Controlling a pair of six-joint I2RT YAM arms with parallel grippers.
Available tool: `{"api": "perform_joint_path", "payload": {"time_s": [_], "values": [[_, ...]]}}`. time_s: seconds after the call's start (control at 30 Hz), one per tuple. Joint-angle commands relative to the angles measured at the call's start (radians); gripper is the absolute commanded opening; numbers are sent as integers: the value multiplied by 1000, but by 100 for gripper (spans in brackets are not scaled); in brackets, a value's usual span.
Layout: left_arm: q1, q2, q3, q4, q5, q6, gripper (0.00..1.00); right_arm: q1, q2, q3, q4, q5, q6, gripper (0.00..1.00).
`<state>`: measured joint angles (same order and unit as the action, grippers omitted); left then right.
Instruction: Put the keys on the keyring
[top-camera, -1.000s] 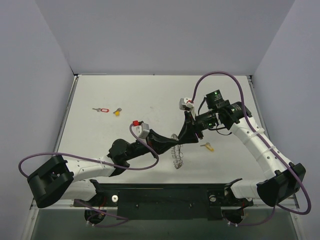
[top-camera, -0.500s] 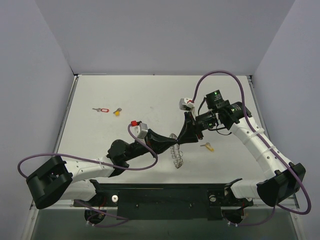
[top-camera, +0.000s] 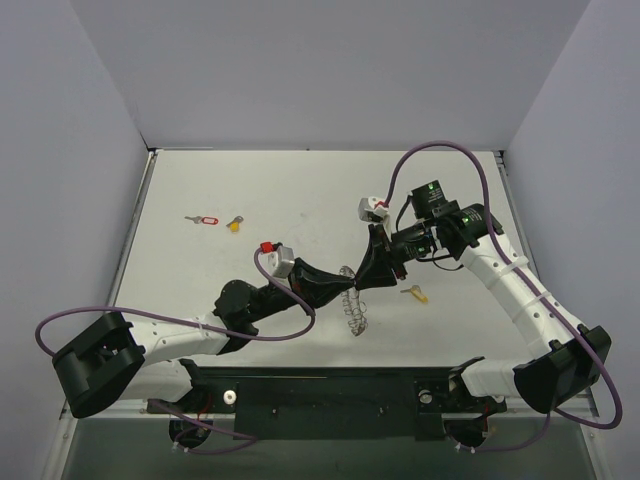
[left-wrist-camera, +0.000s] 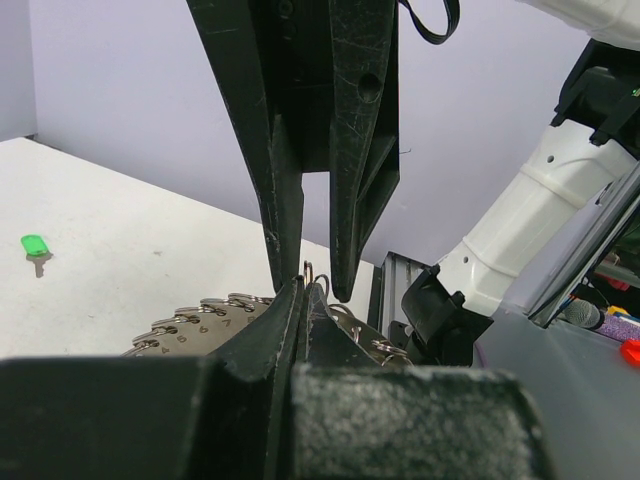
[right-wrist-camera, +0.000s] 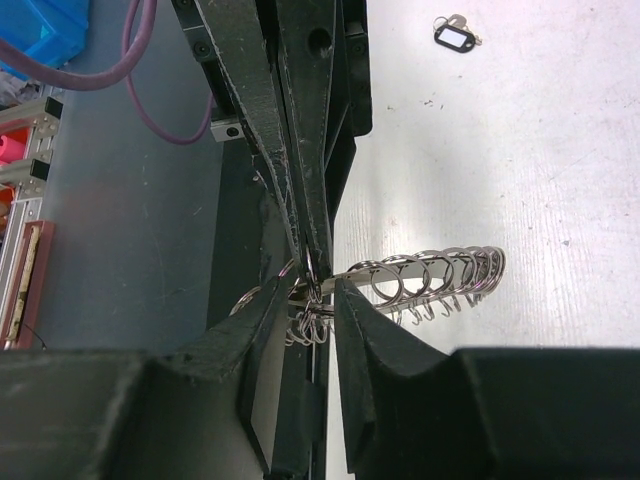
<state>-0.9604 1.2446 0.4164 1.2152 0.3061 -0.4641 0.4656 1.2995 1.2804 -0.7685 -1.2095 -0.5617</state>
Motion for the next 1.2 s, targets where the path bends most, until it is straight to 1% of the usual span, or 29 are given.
{"api": "perform_joint_path", "payload": {"time_s": [0.0,0.07,0.1,0.13,0.17,0.3,0.47,0.5,0.53,0.6,0.63,0.67,0.73,0.87,0.9,0.93,1.0,1.17], "values": [[0,-31,1,93,-18,-7,0,1,-20,-6,-32,-44,-38,22],[-1,-34,-2,93,-19,-5,0,1,-20,-6,-37,-50,-46,17],[-1,-34,-2,93,-19,-7,0,1,-20,-6,-40,-56,-53,12],[-3,-34,-4,93,-18,-8,0,1,-19,-6,-41,-62,-59,10],[-1,-33,-2,93,-18,-7,0,1,-17,-6,-51,-70,-75,5],[-1,-31,-2,95,-18,-11,0,1,-17,-3,-75,-78,-113,0],[-1,-22,1,104,-9,-22,0,1,-11,0,-91,-75,-133,0],[-1,-20,-1,110,-9,-25,0,1,-11,2,-94,-71,-135,9],[-1,-19,-1,116,-9,-27,0,1,-11,0,-97,-68,-136,13],[-1,-16,-2,124,-9,-28,0,2,-11,4,-97,-67,-138,15],[-1,-16,-2,124,-9,-28,0,2,-6,5,-95,-68,-136,15],[-1,-16,-4,125,-7,-30,0,4,-6,5,-98,-67,-136,8],[-3,-14,-4,127,-9,-31,0,4,-3,8,-98,-68,-136,0],[-1,-13,-4,124,-9,-31,0,5,0,10,-98,-79,-133,0],[-1,-14,-5,124,-7,-34,0,4,-2,13,-100,-79,-133,3],[-1,-13,-5,125,-9,-33,0,5,-2,14,-101,-78,-133,10],[-3,-10,-5,129,-9,-38,0,5,4,14,-101,-78,-133,16],[-1,-10,-4,132,-9,-39,0,8,9,16,-101,-78,-136,16]]}}
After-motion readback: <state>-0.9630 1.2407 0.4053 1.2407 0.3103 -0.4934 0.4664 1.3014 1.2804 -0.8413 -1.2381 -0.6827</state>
